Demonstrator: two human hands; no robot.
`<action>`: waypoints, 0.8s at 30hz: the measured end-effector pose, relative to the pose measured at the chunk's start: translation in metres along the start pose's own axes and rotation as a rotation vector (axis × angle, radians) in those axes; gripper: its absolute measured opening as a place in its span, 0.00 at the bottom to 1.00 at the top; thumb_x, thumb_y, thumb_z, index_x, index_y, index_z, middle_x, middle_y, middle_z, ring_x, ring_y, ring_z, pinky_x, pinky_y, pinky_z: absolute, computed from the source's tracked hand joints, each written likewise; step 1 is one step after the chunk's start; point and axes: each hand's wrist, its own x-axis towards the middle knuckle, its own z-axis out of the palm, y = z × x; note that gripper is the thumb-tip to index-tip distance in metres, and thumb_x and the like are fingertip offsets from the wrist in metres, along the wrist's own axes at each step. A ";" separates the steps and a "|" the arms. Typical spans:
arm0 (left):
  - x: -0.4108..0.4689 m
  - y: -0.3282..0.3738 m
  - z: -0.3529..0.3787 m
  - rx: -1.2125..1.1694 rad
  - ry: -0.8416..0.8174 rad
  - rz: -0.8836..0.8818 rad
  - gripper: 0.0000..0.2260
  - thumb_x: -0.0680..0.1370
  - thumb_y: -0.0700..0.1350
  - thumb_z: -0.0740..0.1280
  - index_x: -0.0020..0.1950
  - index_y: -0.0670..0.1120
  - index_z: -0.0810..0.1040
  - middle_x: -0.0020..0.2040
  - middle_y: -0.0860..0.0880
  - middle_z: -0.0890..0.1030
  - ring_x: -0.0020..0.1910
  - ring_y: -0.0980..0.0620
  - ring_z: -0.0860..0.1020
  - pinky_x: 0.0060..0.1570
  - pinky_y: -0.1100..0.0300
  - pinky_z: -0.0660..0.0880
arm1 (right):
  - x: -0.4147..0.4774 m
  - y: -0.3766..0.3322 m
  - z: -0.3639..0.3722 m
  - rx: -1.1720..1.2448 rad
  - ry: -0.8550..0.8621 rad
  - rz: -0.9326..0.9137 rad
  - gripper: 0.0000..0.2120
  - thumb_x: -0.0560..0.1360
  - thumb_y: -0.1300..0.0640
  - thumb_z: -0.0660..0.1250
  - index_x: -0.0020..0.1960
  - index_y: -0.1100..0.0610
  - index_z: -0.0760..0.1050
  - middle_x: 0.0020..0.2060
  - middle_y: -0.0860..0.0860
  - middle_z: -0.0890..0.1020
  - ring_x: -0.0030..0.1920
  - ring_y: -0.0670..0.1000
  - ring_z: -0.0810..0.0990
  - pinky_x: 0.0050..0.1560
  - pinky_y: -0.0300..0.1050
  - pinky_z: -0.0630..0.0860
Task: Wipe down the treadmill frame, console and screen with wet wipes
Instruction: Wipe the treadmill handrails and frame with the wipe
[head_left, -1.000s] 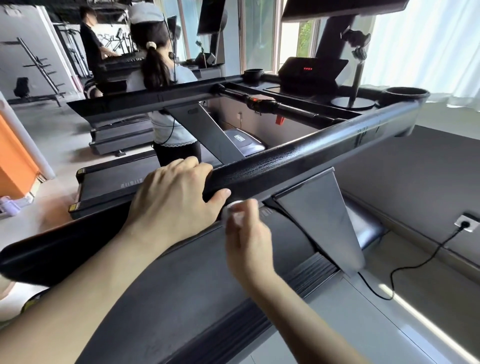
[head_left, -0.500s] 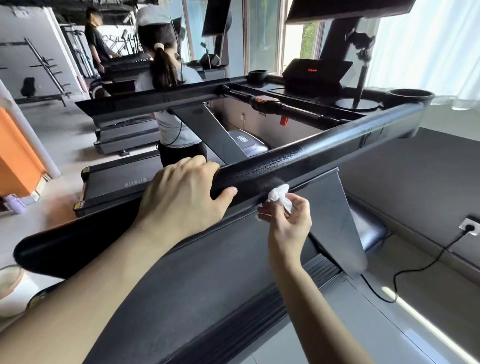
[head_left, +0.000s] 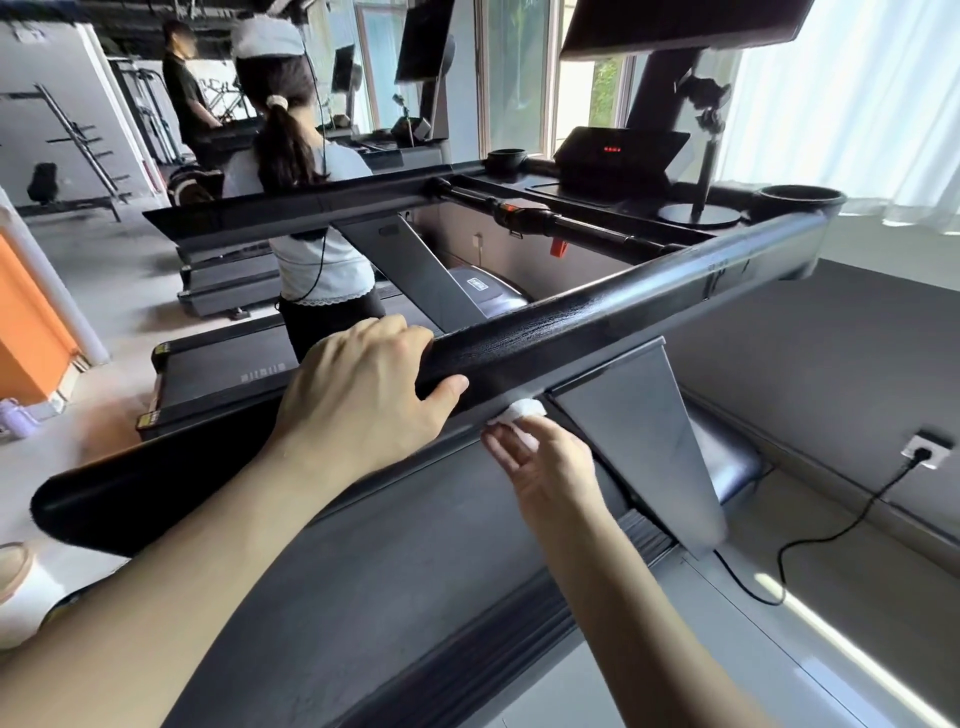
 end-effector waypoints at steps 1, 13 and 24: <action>0.000 0.000 0.000 0.000 -0.002 0.003 0.20 0.77 0.65 0.63 0.53 0.49 0.80 0.47 0.50 0.79 0.51 0.44 0.79 0.49 0.50 0.74 | 0.003 -0.005 -0.002 -0.001 0.016 -0.053 0.07 0.77 0.73 0.63 0.43 0.67 0.77 0.35 0.62 0.82 0.39 0.59 0.83 0.58 0.58 0.82; 0.000 0.001 -0.002 0.005 0.016 -0.004 0.26 0.74 0.67 0.57 0.55 0.48 0.81 0.47 0.50 0.80 0.49 0.44 0.81 0.47 0.50 0.75 | 0.028 -0.039 -0.020 -0.814 0.329 -0.758 0.03 0.78 0.60 0.67 0.47 0.54 0.75 0.38 0.47 0.80 0.41 0.50 0.77 0.44 0.44 0.70; 0.004 0.003 -0.002 -0.003 -0.013 -0.030 0.20 0.75 0.67 0.65 0.51 0.51 0.80 0.45 0.52 0.79 0.49 0.45 0.80 0.46 0.51 0.75 | 0.061 -0.073 -0.034 -0.898 0.454 -0.741 0.03 0.77 0.60 0.63 0.47 0.58 0.74 0.41 0.58 0.83 0.44 0.59 0.82 0.48 0.52 0.78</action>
